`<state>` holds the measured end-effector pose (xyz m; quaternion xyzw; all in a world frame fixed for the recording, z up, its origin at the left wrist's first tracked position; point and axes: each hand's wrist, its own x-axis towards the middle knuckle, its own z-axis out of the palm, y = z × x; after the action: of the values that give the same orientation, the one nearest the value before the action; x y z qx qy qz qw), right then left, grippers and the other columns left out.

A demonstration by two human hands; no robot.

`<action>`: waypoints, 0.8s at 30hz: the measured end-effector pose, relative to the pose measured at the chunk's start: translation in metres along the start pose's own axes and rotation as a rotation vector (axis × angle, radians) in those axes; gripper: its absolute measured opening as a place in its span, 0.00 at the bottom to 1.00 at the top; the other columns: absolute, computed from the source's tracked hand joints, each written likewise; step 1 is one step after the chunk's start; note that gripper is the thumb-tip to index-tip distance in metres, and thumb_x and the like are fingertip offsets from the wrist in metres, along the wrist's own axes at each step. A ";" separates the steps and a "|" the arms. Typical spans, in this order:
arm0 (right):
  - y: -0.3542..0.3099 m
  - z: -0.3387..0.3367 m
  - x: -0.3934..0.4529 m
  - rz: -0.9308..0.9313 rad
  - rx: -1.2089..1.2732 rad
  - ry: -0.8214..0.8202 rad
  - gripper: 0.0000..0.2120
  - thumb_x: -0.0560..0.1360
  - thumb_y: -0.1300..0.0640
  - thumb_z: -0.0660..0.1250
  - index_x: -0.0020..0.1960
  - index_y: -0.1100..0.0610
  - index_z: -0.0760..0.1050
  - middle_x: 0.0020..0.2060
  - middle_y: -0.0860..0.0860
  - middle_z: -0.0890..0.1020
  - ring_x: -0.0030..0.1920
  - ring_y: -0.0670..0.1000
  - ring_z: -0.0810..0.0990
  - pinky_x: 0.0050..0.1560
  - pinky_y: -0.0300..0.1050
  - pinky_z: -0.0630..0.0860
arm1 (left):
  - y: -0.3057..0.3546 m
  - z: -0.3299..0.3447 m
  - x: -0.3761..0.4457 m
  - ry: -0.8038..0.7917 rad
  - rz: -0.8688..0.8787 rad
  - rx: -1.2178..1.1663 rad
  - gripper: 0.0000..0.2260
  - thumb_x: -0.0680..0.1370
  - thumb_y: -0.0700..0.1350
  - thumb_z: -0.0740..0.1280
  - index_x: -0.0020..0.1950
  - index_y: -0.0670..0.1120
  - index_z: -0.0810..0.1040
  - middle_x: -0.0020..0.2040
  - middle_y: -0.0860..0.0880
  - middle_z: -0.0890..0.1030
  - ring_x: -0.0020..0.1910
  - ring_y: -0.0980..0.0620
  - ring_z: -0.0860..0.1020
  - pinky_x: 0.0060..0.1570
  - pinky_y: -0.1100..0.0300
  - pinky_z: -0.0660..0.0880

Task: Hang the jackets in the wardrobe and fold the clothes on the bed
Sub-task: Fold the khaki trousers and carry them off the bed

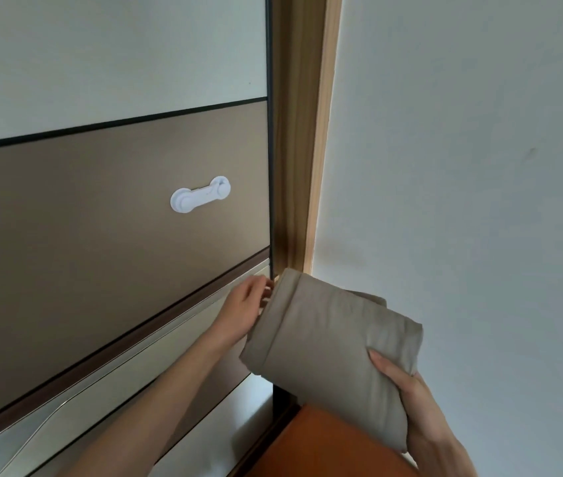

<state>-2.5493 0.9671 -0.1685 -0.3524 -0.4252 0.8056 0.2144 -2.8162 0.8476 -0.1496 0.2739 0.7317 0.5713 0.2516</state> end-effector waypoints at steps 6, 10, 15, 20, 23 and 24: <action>0.000 -0.017 0.012 -0.069 0.017 0.116 0.23 0.75 0.59 0.74 0.69 0.52 0.77 0.57 0.57 0.87 0.55 0.60 0.87 0.61 0.58 0.79 | 0.001 -0.002 0.093 -0.127 1.023 1.318 0.08 0.80 0.43 0.67 0.56 0.47 0.83 0.54 0.49 0.83 0.60 0.47 0.79 0.77 0.44 0.63; 0.000 -0.023 0.017 -0.082 0.033 0.165 0.31 0.68 0.56 0.79 0.70 0.46 0.77 0.59 0.54 0.87 0.59 0.59 0.86 0.70 0.63 0.74 | 0.033 0.010 0.123 -0.275 0.766 2.190 0.19 0.85 0.52 0.60 0.70 0.44 0.78 0.67 0.43 0.80 0.70 0.42 0.74 0.81 0.43 0.49; 0.003 -0.026 0.020 -0.089 0.068 0.158 0.26 0.72 0.59 0.77 0.69 0.49 0.78 0.58 0.56 0.86 0.58 0.61 0.86 0.69 0.66 0.74 | 0.042 0.044 0.127 -0.421 0.460 2.547 0.21 0.88 0.52 0.57 0.78 0.44 0.71 0.74 0.44 0.75 0.73 0.41 0.73 0.75 0.40 0.64; 0.003 -0.022 0.020 -0.098 0.093 0.171 0.23 0.75 0.61 0.74 0.68 0.54 0.77 0.57 0.58 0.87 0.57 0.61 0.87 0.65 0.62 0.78 | 0.039 0.041 0.127 -0.358 0.428 2.497 0.21 0.88 0.52 0.55 0.77 0.44 0.72 0.72 0.44 0.77 0.71 0.41 0.75 0.71 0.43 0.69; 0.003 -0.019 0.021 -0.107 0.090 0.185 0.21 0.75 0.62 0.73 0.67 0.55 0.78 0.56 0.58 0.87 0.55 0.60 0.87 0.61 0.59 0.79 | 0.038 0.035 0.122 -0.337 0.450 2.468 0.19 0.87 0.52 0.59 0.73 0.45 0.76 0.68 0.45 0.80 0.67 0.43 0.78 0.65 0.46 0.73; 0.004 -0.018 0.022 -0.105 0.091 0.190 0.20 0.76 0.62 0.73 0.67 0.54 0.78 0.55 0.58 0.87 0.55 0.60 0.87 0.60 0.58 0.80 | 0.039 0.032 0.119 -0.345 0.449 2.453 0.18 0.87 0.52 0.59 0.72 0.45 0.77 0.67 0.46 0.80 0.66 0.44 0.78 0.63 0.48 0.74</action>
<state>-2.5506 0.9887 -0.1870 -0.3942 -0.3840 0.7747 0.3114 -2.8760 0.9590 -0.1254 0.5162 0.6749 -0.4962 -0.1783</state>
